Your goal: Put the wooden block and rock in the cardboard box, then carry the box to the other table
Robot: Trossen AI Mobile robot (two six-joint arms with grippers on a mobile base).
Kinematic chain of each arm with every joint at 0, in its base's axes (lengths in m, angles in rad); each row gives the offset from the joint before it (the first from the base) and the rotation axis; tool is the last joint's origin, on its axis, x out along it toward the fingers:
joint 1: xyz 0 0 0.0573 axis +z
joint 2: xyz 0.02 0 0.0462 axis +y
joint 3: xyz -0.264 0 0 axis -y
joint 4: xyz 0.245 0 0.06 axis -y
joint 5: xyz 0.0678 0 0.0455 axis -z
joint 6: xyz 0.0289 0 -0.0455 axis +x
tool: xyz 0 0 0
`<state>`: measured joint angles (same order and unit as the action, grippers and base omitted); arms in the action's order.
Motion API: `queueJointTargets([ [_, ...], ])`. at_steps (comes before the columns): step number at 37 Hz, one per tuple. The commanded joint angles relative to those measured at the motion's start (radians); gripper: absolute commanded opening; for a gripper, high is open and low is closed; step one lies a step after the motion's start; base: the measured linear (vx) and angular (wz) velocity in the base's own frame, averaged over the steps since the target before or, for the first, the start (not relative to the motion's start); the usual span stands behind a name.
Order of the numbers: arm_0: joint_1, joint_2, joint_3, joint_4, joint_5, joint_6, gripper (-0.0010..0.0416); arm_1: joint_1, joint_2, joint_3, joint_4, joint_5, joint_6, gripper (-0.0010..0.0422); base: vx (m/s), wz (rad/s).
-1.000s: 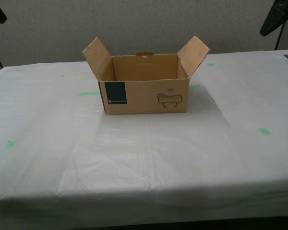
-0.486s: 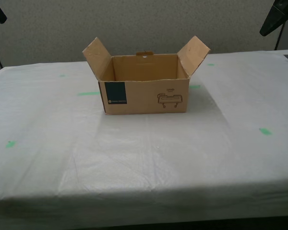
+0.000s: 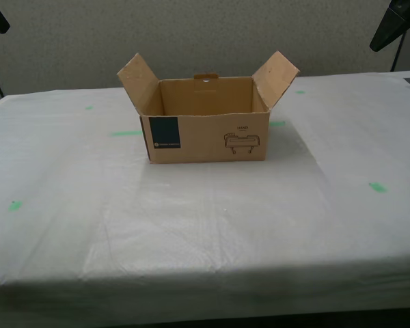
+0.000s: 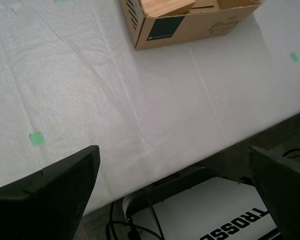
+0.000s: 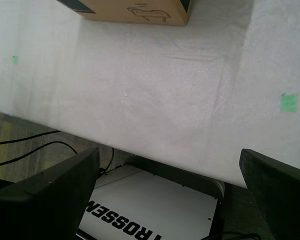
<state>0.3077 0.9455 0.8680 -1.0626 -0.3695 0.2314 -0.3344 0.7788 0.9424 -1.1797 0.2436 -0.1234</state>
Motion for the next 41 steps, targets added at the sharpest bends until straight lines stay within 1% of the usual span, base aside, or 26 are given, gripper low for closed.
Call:
queueJointTargets([
  [1, 0.0, 0.0, 0.001, 0.0, 0.001, 0.001, 0.0389, 0.0, 0.0, 0.001, -0.001, 0.0, 0.001, 0.0398, 0.0, 0.0],
  [41, 0.0, 0.0, 0.001, 0.0, 0.001, 0.001, 0.0389, 0.0, 0.0, 0.001, -0.001, 0.0, 0.001, 0.0398, 0.0, 0.0],
])
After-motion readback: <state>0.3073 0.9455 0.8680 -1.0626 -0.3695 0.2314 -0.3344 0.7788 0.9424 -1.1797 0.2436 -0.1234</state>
